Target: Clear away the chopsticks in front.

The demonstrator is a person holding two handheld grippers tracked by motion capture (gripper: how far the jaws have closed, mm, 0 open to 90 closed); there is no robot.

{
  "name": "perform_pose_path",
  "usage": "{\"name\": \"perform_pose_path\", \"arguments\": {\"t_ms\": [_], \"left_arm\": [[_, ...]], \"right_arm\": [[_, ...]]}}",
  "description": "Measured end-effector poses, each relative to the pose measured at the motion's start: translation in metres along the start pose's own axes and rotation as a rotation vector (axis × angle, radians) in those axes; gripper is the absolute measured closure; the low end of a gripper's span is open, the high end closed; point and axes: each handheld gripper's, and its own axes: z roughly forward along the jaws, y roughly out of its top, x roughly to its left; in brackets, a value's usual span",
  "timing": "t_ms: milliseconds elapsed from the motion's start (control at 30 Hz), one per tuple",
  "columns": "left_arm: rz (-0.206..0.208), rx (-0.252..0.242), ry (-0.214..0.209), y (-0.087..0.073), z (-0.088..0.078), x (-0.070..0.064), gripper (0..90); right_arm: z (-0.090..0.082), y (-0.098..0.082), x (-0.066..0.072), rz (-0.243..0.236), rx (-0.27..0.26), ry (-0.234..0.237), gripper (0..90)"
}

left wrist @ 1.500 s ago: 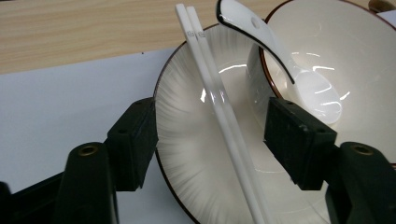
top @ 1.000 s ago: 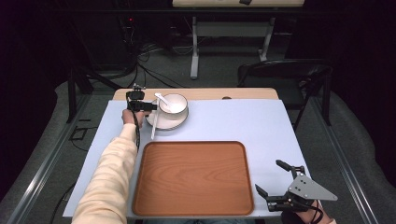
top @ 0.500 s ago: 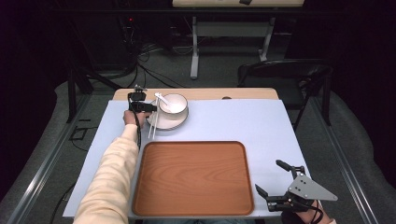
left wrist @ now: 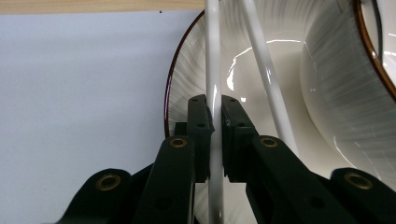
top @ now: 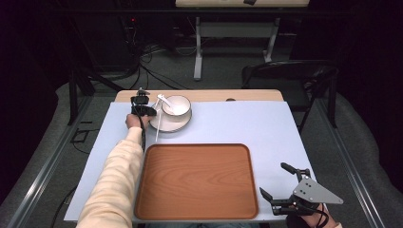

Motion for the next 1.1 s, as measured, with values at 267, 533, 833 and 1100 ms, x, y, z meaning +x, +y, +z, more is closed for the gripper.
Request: {"name": "perform_pose_path", "arguments": {"t_ms": [267,533,833,1100], "left_arm": [[-0.021,-0.030,0.003,0.001,-0.012,0.005,84.1],[-0.051,-0.070,-0.009,0.002,-0.038,0.012,84.1],[-0.059,-0.133,-0.069,0.000,-0.081,0.004,84.1],[0.004,-0.159,-0.107,-0.024,-0.112,-0.019,84.0]], "right_arm": [[0.000,0.000,0.000,0.000,-0.001,0.002,1.6],[0.000,0.000,0.000,0.000,-0.003,0.001,1.6],[-0.001,0.000,0.000,0.005,-0.012,-0.002,1.6],[-0.003,-0.001,-0.002,0.025,-0.024,-0.029,1.6]]}}
